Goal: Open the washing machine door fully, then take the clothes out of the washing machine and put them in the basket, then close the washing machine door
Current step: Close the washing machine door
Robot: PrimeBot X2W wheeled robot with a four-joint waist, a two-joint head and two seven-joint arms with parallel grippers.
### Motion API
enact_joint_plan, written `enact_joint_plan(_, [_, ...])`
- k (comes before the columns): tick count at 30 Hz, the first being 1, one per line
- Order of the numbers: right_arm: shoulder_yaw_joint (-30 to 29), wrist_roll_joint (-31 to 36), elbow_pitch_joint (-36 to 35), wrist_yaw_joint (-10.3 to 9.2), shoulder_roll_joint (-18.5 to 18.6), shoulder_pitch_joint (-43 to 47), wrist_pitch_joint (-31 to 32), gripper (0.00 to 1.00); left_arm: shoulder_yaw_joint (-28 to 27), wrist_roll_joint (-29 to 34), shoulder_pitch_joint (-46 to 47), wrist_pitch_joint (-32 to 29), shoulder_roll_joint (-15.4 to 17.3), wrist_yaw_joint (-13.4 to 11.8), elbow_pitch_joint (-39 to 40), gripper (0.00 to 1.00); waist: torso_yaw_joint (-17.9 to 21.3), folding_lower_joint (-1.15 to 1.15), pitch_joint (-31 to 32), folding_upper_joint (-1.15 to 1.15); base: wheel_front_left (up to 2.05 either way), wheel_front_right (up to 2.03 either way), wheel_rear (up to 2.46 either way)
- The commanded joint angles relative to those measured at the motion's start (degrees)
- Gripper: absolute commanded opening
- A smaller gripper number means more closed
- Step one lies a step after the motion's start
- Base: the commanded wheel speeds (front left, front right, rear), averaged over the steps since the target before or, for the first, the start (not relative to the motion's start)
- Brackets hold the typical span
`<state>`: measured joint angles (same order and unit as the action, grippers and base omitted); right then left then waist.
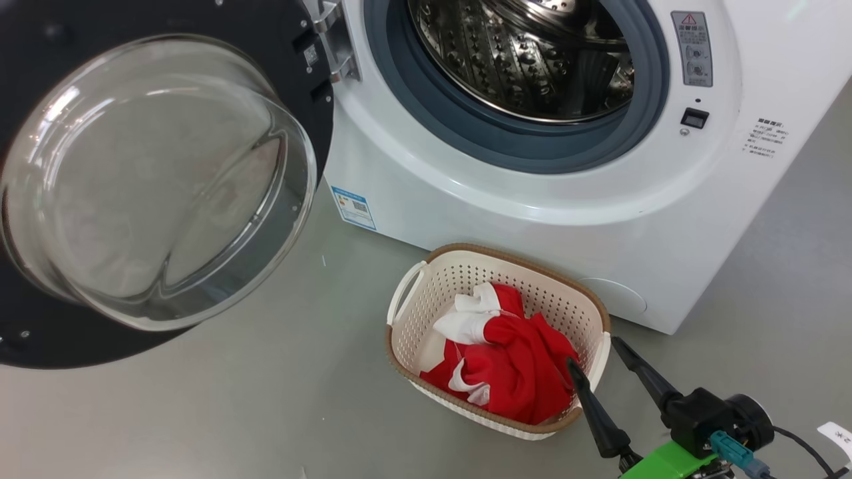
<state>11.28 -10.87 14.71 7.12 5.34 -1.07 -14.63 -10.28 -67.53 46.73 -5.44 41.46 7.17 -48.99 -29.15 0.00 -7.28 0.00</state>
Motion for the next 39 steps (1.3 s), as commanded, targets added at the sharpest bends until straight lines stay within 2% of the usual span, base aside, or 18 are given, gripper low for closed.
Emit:
enact_joint_plan(1, [1.41,0.68,-1.24,0.36,0.47,-2.55,-0.37,1.0,-0.43,-1.29,2.0,-3.05,4.99,0.32,-0.08,0.0,0.29,0.0,-0.53,0.0,0.0,0.0,0.0])
enact_joint_plan(3, [1.62,0.78,-1.13,0.36,0.53,-2.72,-0.37,1.0,0.74,-1.88,2.43,-5.33,5.85,0.32,-1.19,0.0,0.47,0.0,-0.92,0.0,0.0,0.0,0.0])
enact_joint_plan(4, [1.78,0.86,-1.03,0.36,0.63,-2.84,-0.37,1.0,1.27,-4.15,2.91,-9.75,5.64,0.32,-2.33,0.0,0.59,0.0,-1.28,0.0,0.0,0.0,0.0])
enact_joint_plan(10, [1.9,1.19,-0.93,0.36,0.91,-3.38,-0.37,1.0,4.18,-7.13,3.06,-20.39,6.23,0.32,-4.23,0.0,0.72,0.0,-2.7,0.0,0.0,0.0,0.0])
enact_joint_plan(16, [2.11,1.38,-0.86,0.36,1.06,-4.01,-0.37,1.0,5.04,-8.3,2.96,-23.63,6.59,0.32,-5.55,0.0,1.02,0.0,-3.88,0.0,0.0,0.0,0.0])
enact_joint_plan(24, [2.12,1.38,-0.66,0.36,1.3,-4.56,-0.37,1.0,5.43,-9.62,1.98,-24.53,6.47,0.32,-4.9,0.0,1.35,0.0,-4.42,0.0,0.0,0.0,0.0])
enact_joint_plan(39, [1.63,1.38,-0.69,0.36,1.13,-4.52,-0.37,1.0,8.22,-13.51,-2.76,-32.8,5.92,0.32,1.97,0.0,1.47,0.0,-3.15,0.0,0.0,0.0,0.0])
